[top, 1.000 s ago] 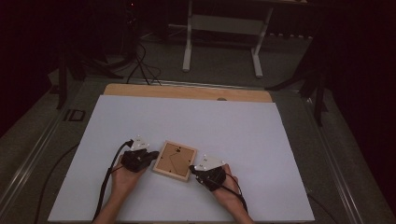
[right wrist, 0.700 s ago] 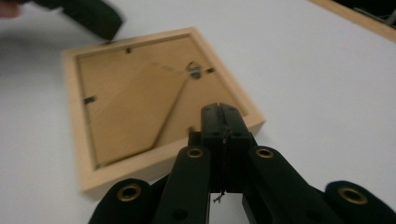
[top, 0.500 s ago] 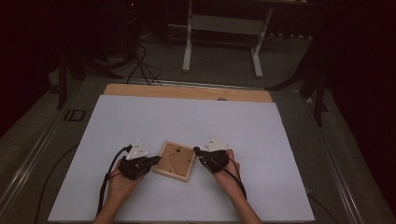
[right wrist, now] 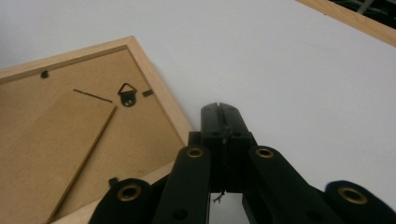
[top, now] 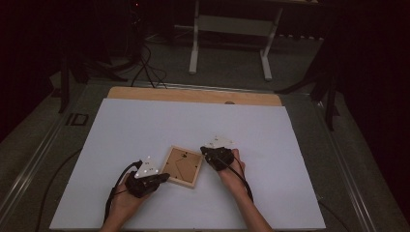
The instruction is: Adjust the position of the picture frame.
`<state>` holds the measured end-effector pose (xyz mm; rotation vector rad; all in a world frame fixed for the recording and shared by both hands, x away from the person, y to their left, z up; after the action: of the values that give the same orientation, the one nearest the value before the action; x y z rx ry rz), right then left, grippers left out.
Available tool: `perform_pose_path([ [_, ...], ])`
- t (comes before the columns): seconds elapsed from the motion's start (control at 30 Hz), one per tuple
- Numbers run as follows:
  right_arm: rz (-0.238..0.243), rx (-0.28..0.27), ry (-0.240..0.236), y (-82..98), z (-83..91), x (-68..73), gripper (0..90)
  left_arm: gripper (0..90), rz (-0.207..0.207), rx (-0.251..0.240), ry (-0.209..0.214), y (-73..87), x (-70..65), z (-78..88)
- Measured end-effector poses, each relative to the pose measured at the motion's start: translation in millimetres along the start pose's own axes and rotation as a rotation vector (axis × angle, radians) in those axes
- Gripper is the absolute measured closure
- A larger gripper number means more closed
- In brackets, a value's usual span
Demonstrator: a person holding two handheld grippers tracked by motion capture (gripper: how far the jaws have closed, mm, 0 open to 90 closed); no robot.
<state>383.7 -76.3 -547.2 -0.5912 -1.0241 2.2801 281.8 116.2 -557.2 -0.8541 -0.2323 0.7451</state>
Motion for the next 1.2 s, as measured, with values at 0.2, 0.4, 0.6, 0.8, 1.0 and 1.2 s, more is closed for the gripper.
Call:
perform_pose_path([
  [0.2,0.006,0.016,-0.001,-2.1,-7.0,-0.8,89.8,89.8,-0.004,0.023,0.002,3.5,-1.3,-3.4],
  [0.4,0.001,0.049,-0.007,2.5,-14.3,-2.9,89.8,89.8,-0.010,0.034,0.010,4.6,-0.8,-3.6],
  [0.6,0.011,0.059,-0.025,2.4,-11.9,-3.9,89.8,89.8,-0.014,0.044,0.001,6.4,-1.3,-3.8],
  [0.8,0.024,0.061,-0.034,2.3,-8.0,-3.0,89.8,89.8,-0.020,0.110,-0.052,15.1,3.0,-7.4],
  [1.0,0.031,0.069,-0.040,3.5,-5.1,-1.9,89.8,89.8,-0.007,0.097,-0.070,12.4,7.0,-7.9],
  [1.2,0.053,0.081,-0.041,3.8,0.9,2.8,89.8,89.8,0.026,0.097,-0.095,9.1,13.1,-14.3],
])
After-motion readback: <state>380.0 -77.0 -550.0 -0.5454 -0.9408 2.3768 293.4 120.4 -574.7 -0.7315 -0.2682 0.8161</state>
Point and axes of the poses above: each handheld gripper's, and its own axes: z roughly backward along the jaws, y roughly out of its underside, x roughly to its left, the point moved 6 cm from there along -z, roughly forward along the jaws, and after that the axes turned 5 degrees about z, right-handed, at the moved point
